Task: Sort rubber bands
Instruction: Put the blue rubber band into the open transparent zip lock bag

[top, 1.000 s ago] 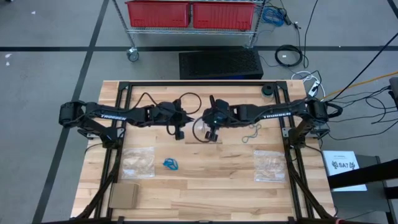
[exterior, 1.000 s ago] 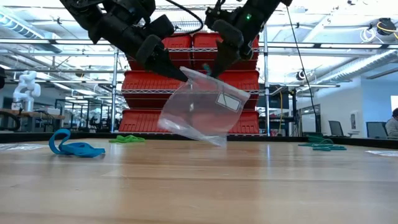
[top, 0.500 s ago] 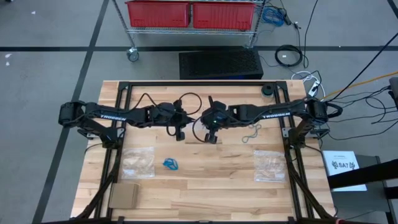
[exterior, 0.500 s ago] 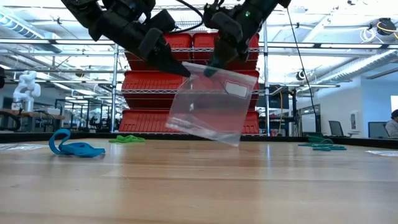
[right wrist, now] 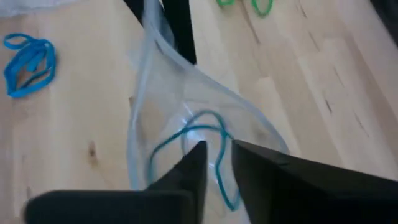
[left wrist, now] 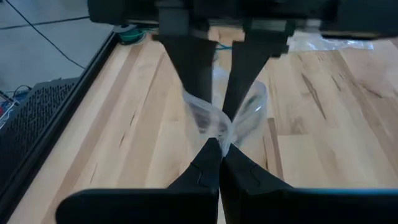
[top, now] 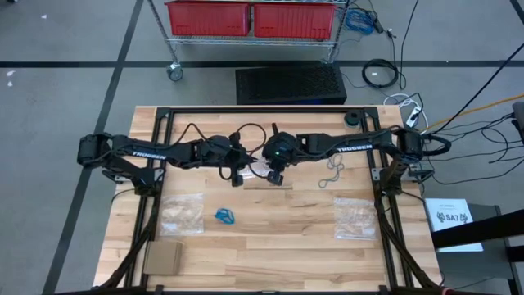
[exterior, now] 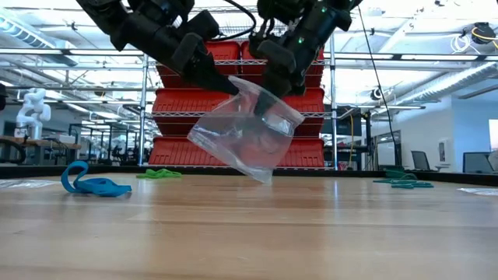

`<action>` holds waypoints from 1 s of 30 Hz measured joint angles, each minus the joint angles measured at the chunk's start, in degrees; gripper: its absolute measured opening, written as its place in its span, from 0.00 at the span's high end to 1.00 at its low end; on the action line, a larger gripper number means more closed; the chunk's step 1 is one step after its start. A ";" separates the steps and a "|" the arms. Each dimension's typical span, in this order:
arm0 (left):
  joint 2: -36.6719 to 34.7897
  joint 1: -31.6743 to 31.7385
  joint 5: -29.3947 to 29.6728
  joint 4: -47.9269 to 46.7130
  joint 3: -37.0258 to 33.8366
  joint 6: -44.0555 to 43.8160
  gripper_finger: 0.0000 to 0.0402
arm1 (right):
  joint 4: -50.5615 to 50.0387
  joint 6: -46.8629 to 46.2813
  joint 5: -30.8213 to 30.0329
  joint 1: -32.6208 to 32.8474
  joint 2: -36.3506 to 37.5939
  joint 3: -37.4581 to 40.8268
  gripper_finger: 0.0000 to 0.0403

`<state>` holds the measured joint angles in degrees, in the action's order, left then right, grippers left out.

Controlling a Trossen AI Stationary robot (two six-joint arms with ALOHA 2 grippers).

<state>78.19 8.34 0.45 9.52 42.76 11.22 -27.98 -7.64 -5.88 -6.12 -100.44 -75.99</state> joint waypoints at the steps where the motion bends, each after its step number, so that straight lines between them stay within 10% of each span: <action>1: 0.00 0.00 -0.04 0.02 0.02 0.05 1.00 | -0.52 0.24 0.03 0.04 0.42 -0.30 0.79; 9: 0.00 -0.16 -0.26 0.44 0.05 -0.27 1.00 | -9.42 1.67 0.05 0.05 1.44 -7.19 0.56; 24: 0.00 -0.20 -0.31 0.44 0.07 -0.43 1.00 | -35.82 4.90 0.24 1.30 2.53 -24.22 0.58; 30: 0.00 -0.20 -0.30 -0.74 0.07 -0.43 1.00 | -44.30 -1.56 -0.47 1.91 6.32 -18.81 0.56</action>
<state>78.19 8.14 0.15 8.77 42.83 10.79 -72.28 -9.20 -6.35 -4.21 -94.12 -94.80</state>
